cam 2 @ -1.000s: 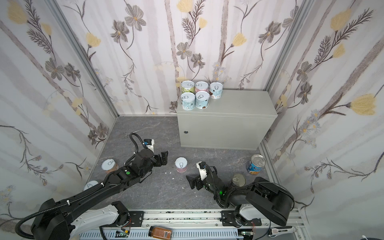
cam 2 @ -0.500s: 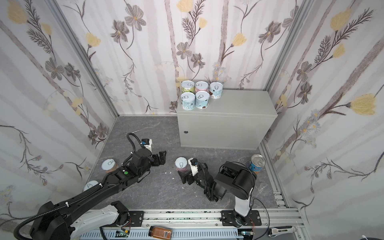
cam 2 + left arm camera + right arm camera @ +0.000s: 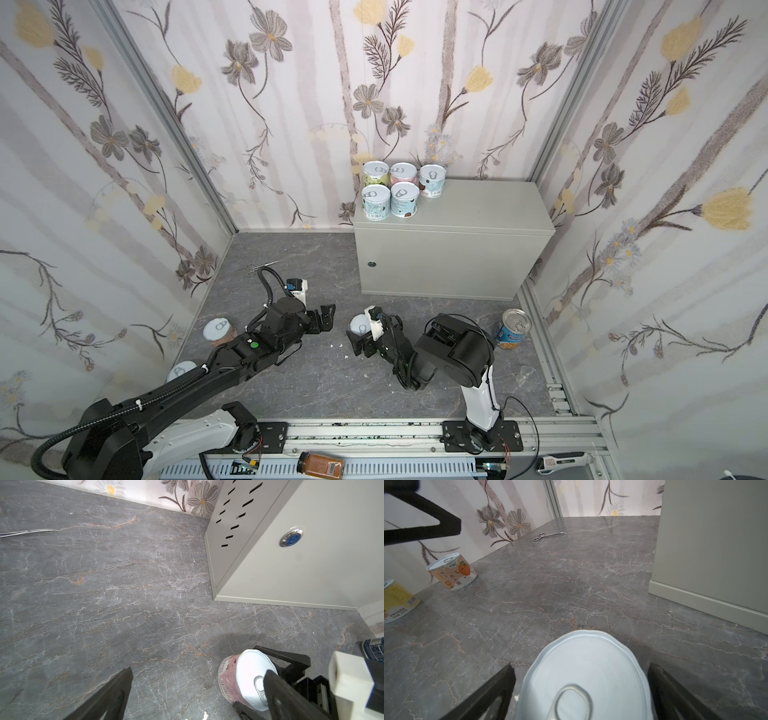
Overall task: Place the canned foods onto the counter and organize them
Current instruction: 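Close the right gripper around the pink can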
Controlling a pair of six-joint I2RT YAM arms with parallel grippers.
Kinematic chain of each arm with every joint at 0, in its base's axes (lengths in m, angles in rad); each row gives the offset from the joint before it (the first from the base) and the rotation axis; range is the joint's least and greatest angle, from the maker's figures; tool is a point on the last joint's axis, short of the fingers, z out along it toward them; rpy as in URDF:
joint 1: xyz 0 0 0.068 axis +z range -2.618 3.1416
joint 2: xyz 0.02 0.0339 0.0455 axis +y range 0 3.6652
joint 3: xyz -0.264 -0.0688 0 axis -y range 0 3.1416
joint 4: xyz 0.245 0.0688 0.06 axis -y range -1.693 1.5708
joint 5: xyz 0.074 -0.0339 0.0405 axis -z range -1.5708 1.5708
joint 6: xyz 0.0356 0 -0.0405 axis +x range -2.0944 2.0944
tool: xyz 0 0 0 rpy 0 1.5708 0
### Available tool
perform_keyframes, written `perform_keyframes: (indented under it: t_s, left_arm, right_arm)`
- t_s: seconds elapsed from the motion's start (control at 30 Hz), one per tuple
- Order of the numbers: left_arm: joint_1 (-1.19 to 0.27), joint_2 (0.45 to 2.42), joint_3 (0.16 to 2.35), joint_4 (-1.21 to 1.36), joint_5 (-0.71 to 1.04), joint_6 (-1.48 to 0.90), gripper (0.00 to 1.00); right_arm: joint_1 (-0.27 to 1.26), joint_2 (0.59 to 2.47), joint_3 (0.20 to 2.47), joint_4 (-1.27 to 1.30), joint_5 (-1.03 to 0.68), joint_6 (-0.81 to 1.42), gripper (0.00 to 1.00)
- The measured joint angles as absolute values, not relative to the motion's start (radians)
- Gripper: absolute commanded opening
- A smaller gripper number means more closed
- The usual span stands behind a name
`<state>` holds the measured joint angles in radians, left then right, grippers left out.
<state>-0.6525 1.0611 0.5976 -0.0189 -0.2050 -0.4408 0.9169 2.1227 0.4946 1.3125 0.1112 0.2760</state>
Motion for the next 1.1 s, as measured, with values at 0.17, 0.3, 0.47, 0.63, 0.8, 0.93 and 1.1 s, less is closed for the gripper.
perform_keyframes:
  t_s: [0.17,0.3,0.47,0.63,0.8,0.93,1.1]
  left_arm:
    - [-0.651,1.061,0.593,-0.012,-0.190,-0.441,1.00]
    - [-0.651,1.063,0.592,-0.011,-0.184,-0.441,1.00]
    - [-0.651,1.063,0.590,-0.011,-0.180,-0.441,1.00]
    - [-0.651,1.063,0.588,-0.010,-0.180,-0.442,1.00]
    - [-0.651,1.063,0.585,-0.009,-0.179,-0.445,1.00]
    - [-0.651,1.052,0.584,-0.009,-0.178,-0.445,1.00]
    - [-0.651,1.042,0.576,-0.008,-0.170,-0.446,1.00]
  right_arm:
    - [0.907,2.151,0.533,1.280,0.110,0.276,1.00]
    - [0.897,2.172,0.561,1.249,0.110,0.276,0.99]
    - [0.894,2.189,0.585,1.214,0.103,0.279,0.94]
    - [0.894,2.192,0.593,1.207,0.104,0.278,0.86]
    - [0.894,2.191,0.599,1.201,0.107,0.267,0.81]
    - [0.894,2.183,0.600,1.201,0.126,0.256,0.72]
    - [0.899,2.147,0.598,1.139,0.127,0.253,0.61]
